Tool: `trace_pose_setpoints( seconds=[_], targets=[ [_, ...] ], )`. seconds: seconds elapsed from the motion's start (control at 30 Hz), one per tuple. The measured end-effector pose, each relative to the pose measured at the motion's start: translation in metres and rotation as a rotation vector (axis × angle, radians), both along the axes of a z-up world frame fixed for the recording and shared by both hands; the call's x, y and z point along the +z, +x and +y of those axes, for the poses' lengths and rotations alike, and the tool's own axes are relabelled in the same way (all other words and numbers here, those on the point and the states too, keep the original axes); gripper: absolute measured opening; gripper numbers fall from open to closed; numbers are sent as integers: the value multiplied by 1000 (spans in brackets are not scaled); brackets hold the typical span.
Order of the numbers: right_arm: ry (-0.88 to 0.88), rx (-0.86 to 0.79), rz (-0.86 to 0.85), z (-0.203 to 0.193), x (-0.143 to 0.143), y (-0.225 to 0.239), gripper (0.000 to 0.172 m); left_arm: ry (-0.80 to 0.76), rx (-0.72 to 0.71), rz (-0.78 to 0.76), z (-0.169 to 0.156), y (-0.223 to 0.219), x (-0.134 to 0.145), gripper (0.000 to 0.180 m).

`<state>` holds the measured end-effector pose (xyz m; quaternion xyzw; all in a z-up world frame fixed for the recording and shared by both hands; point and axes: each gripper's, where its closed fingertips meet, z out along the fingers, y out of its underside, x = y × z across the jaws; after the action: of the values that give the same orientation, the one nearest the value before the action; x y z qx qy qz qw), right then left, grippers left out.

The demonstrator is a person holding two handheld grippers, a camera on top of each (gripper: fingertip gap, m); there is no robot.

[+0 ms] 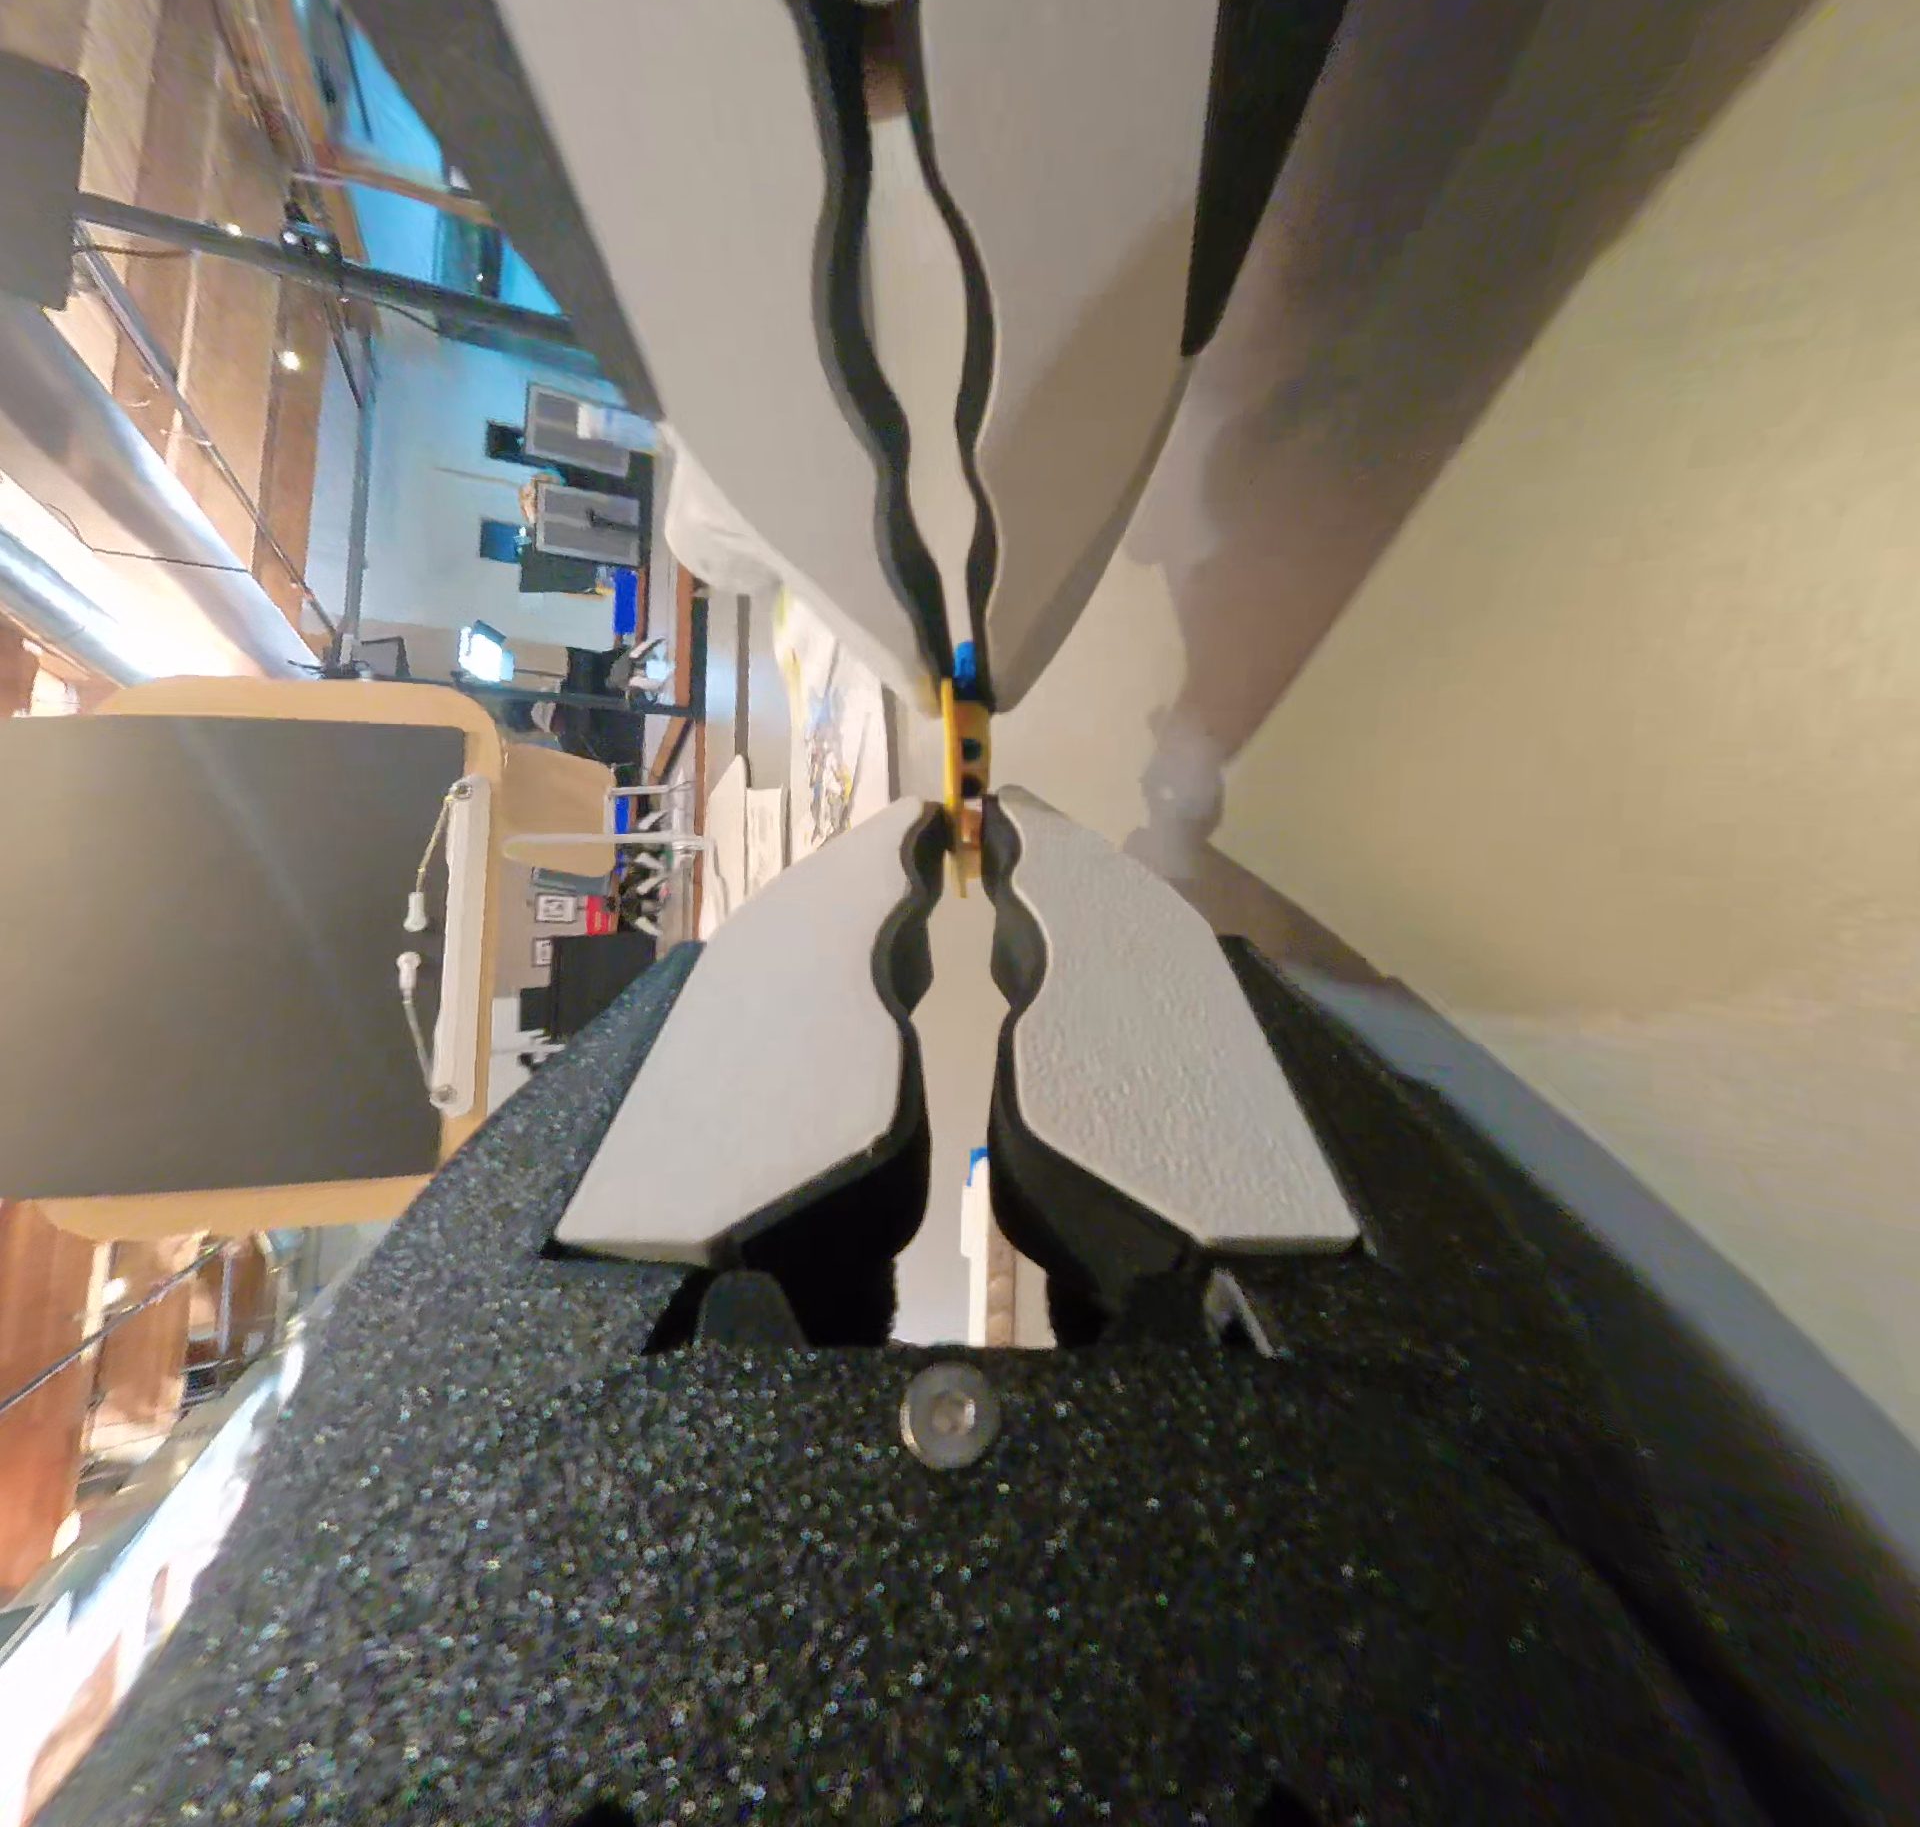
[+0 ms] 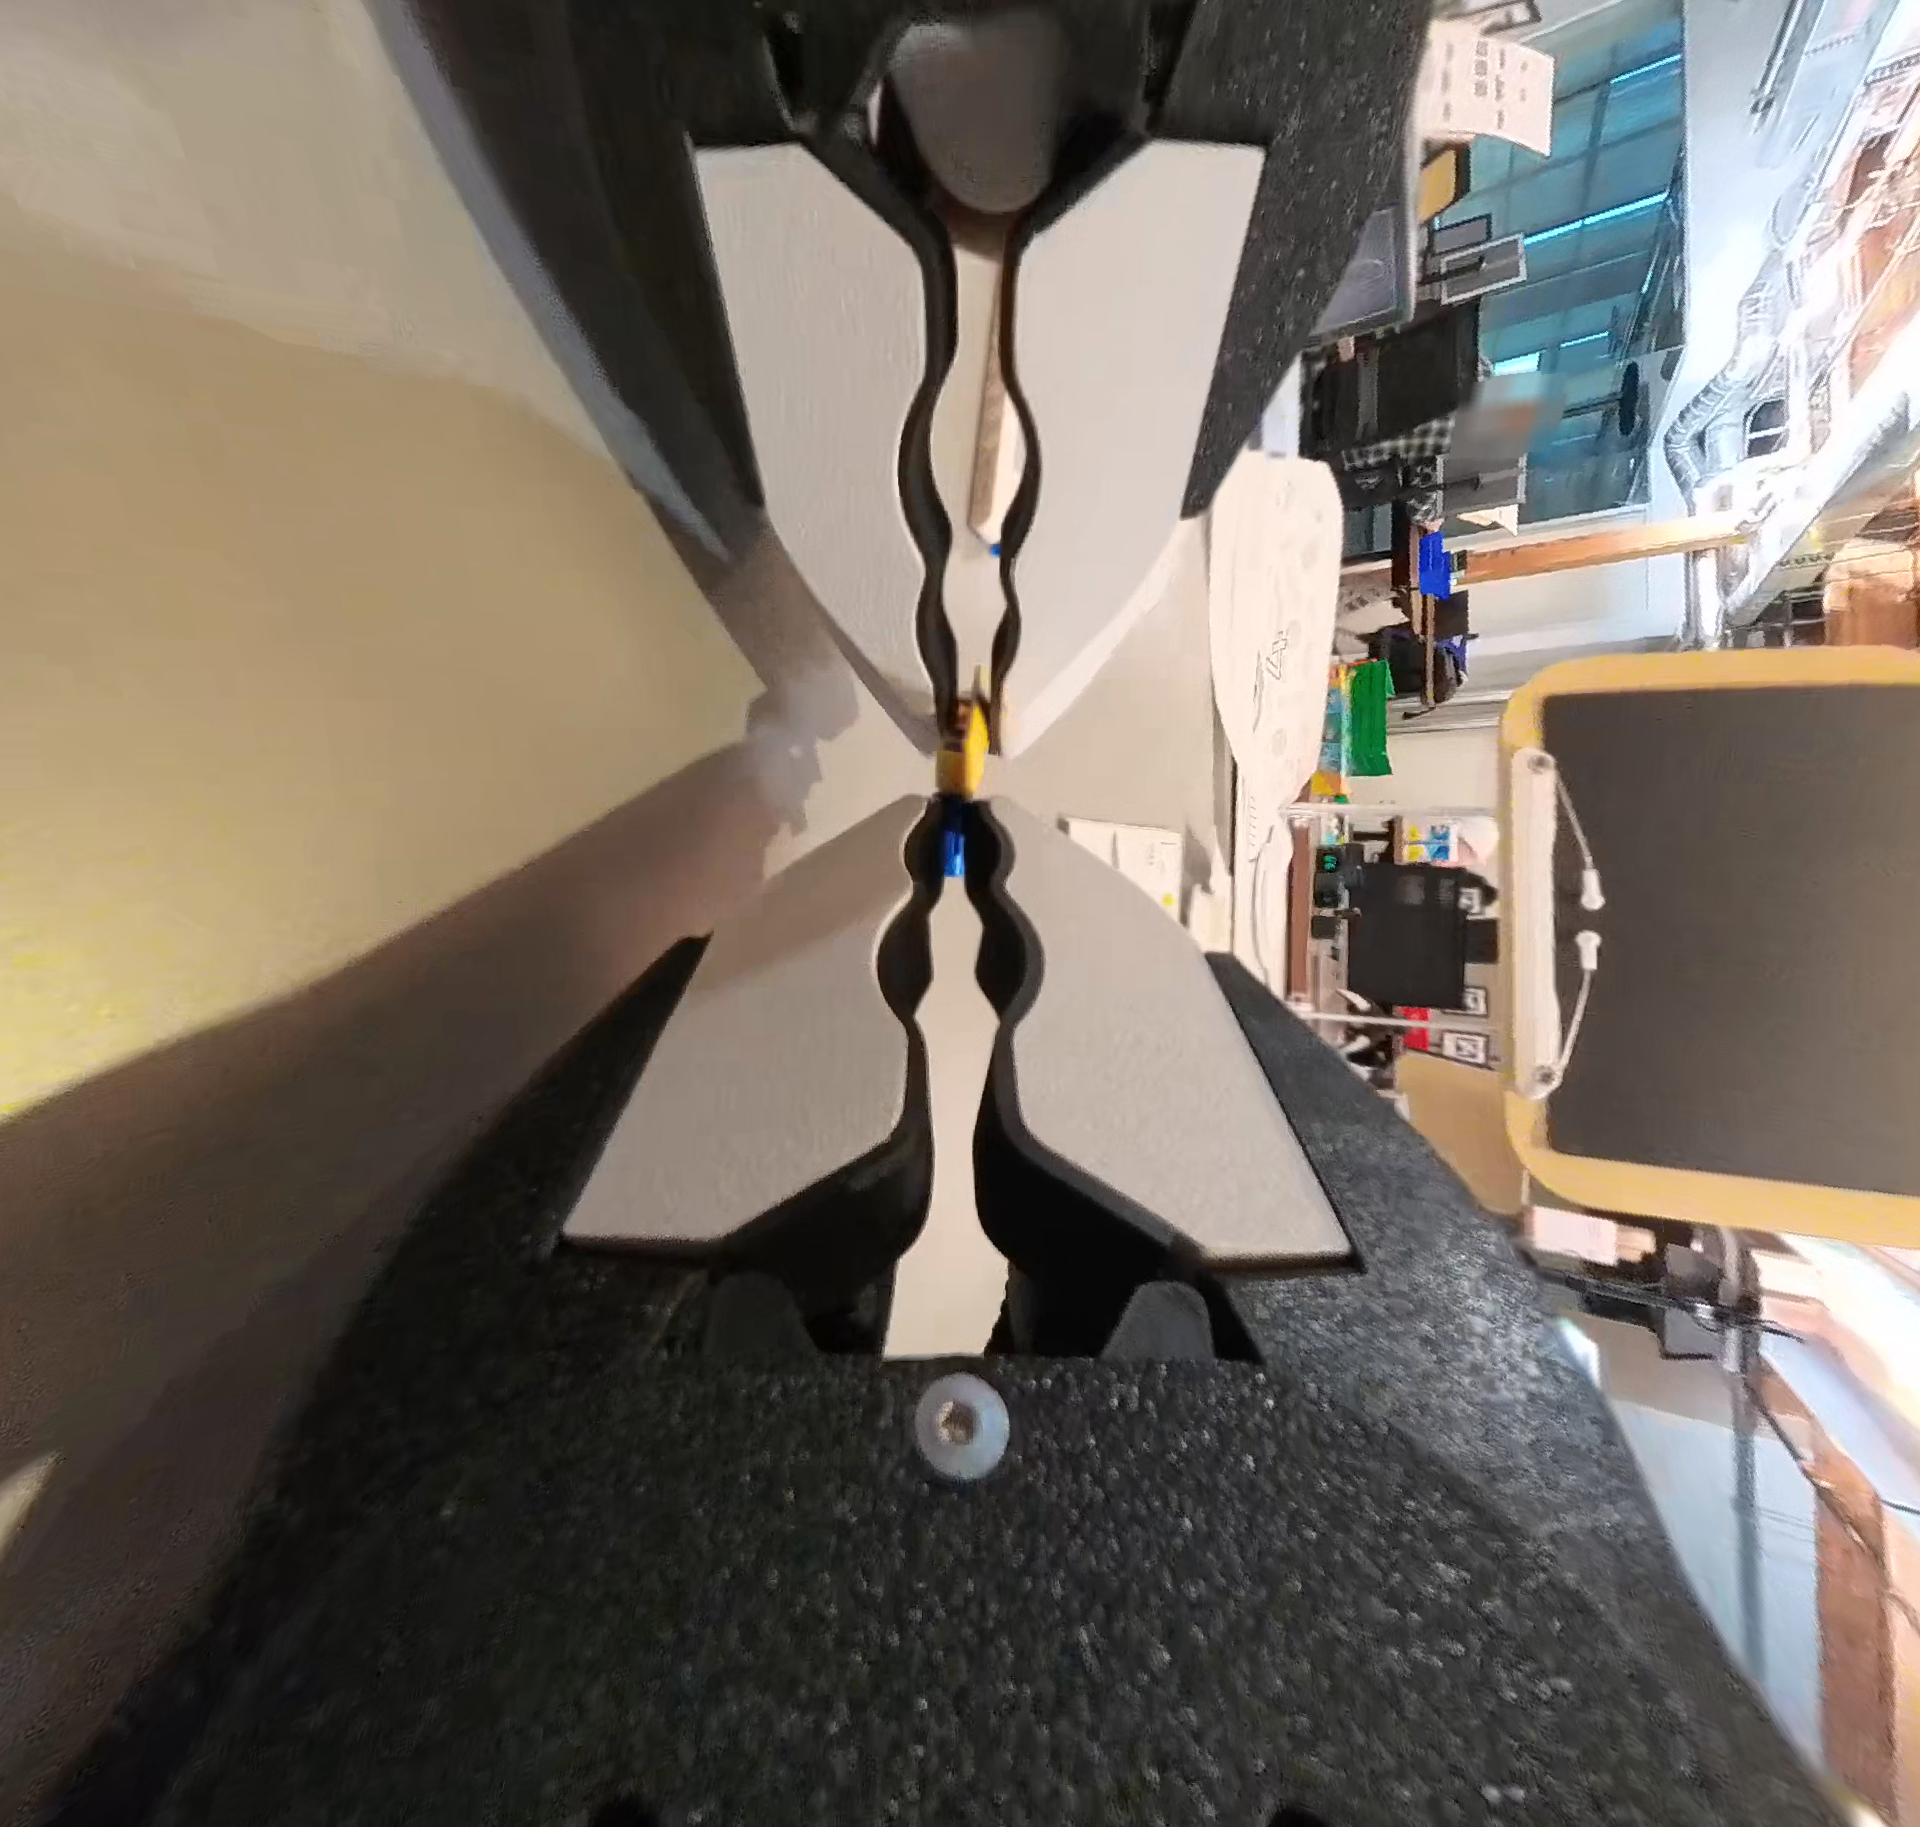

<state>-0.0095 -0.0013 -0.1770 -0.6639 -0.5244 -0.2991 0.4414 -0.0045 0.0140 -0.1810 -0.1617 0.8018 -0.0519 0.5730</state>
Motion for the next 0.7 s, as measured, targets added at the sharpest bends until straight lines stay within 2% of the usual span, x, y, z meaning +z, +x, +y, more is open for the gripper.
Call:
trace_pose_setpoints(
  seconds=[0.13, 0.27, 0.47, 0.63, 0.7],
  targets=[
    [8, 0, 27, -2, -2, 1, 4, -50, -11, 24, -3, 2, -5, 9],
    [-62, -49, 148, 2, -4, 4, 4, -83, 6, 41, 0, 6, -8, 9],
    [-131, -135, 223, 7, -7, 12, 4, 24, 28, -33, 4, 12, -2, 21],
    [-109, -136, 212, 9, 2, 4, 4, 122, 45, -45, 2, 16, -1, 21],
    [-104, -132, 200, 9, 3, 3, 4, 123, 51, -60, 2, 15, 3, 13]
  ],
)
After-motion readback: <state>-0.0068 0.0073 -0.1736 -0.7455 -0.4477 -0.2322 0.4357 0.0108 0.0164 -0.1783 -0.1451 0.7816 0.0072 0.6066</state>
